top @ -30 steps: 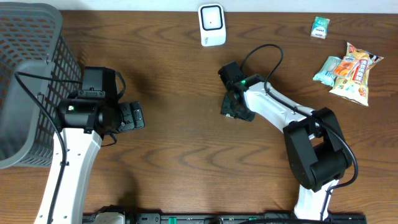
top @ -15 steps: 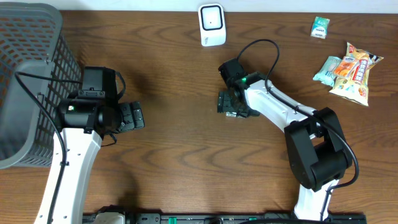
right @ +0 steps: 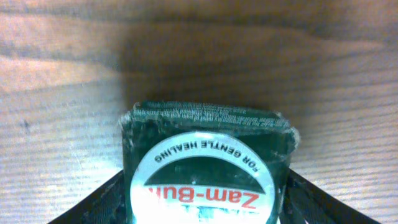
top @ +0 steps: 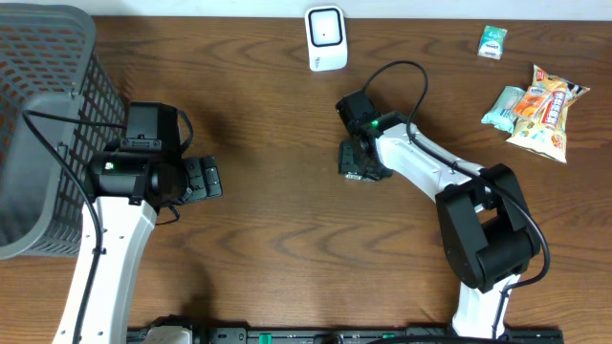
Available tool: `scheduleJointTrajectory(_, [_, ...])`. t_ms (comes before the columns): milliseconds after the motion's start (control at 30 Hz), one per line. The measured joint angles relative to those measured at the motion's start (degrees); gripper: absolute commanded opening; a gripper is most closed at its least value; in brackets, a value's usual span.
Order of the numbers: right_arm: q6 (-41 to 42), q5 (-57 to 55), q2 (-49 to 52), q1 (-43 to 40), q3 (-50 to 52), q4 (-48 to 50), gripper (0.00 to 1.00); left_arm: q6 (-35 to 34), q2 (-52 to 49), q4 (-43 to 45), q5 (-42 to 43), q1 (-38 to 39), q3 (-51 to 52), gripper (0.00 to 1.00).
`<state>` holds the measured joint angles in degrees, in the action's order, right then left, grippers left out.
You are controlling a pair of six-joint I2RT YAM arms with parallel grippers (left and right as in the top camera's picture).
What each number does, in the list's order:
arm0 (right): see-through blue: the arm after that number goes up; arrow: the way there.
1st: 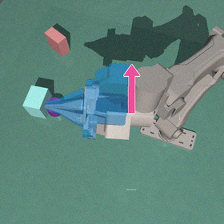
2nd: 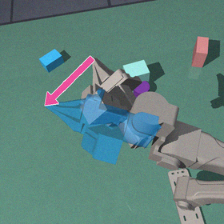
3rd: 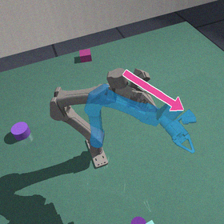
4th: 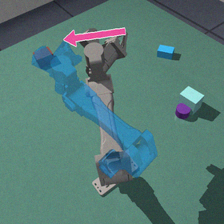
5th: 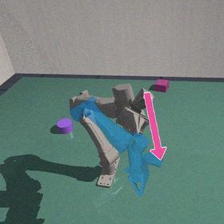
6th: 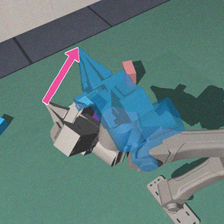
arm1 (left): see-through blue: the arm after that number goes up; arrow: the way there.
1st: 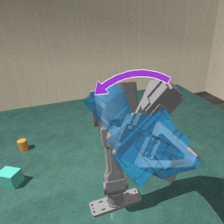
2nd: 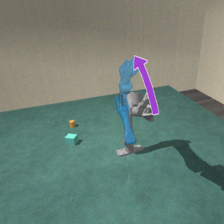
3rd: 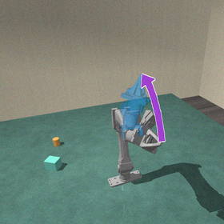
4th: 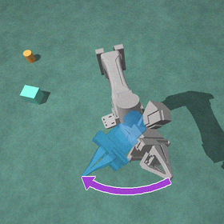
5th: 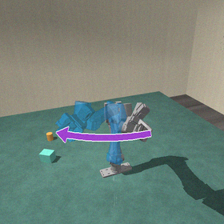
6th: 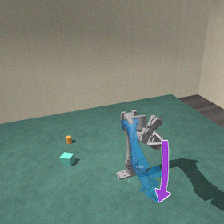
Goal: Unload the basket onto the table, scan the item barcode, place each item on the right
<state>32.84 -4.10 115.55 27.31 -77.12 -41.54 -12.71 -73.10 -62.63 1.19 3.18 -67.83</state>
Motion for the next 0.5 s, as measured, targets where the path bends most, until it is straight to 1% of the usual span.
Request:
scheduleJointTrajectory(100, [0.2,0.7,0.1,0.0,0.0,-1.0,0.67,0.0,0.0,0.0,0.0,0.0,0.0,0.98])
scheduleJointTrajectory(200, [0.5,1.1,0.2,0.0,0.0,-1.5,0.73,0.0,0.0,0.0,0.0,0.0,0.0,0.98])
scheduleJointTrajectory(267, [0.4,1.0,0.3,0.0,0.0,-1.7,0.71,0.0,0.0,0.0,0.0,0.0,0.0,0.98])
scheduleJointTrajectory(333, [0.3,0.8,0.4,0.0,0.0,-1.9,0.66,0.0,0.0,0.0,0.0,0.0,0.0,0.98])
scheduleJointTrajectory(400, [0.2,0.6,0.5,0.0,0.0,-1.9,0.55,0.0,0.0,0.0,0.0,0.0,0.0,0.98])
scheduleJointTrajectory(433, [0.2,0.4,0.5,0.0,0.0,-1.9,0.51,0.0,0.0,0.0,0.0,0.0,0.0,0.98])
scheduleJointTrajectory(500, [0.2,0.5,0.5,0.0,0.0,-1.9,0.51,0.0,0.0,0.0,0.0,0.0,0.0,0.98])
